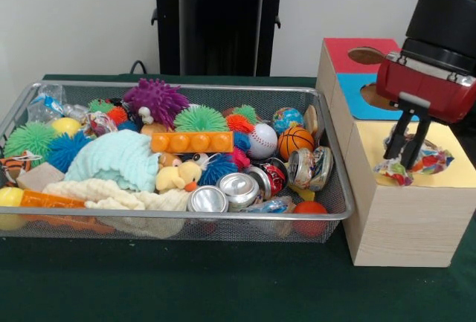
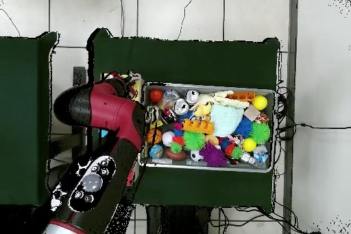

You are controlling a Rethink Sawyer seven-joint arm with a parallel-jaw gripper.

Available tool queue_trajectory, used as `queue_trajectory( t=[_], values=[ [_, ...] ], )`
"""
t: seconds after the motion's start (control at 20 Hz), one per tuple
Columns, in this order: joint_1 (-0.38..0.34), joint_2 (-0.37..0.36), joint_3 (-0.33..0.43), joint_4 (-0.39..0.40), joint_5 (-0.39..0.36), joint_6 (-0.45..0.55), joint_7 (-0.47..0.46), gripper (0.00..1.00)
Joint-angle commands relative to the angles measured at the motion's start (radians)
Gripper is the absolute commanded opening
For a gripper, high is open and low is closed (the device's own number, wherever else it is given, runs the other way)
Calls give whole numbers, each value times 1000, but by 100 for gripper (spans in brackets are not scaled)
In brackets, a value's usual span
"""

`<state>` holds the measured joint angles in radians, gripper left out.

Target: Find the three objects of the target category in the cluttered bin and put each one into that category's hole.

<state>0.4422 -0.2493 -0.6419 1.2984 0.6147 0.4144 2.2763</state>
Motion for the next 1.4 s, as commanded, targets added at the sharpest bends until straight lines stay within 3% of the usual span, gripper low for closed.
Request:
queue_trajectory(
  t=[0.05,0.4,1.4],
  values=[
    [19,32,71,10,37,143,297,0],
    [20,14,93,64,-2,191,224,0],
    [-32,-38,202,226,-39,61,88,0]
  ],
)
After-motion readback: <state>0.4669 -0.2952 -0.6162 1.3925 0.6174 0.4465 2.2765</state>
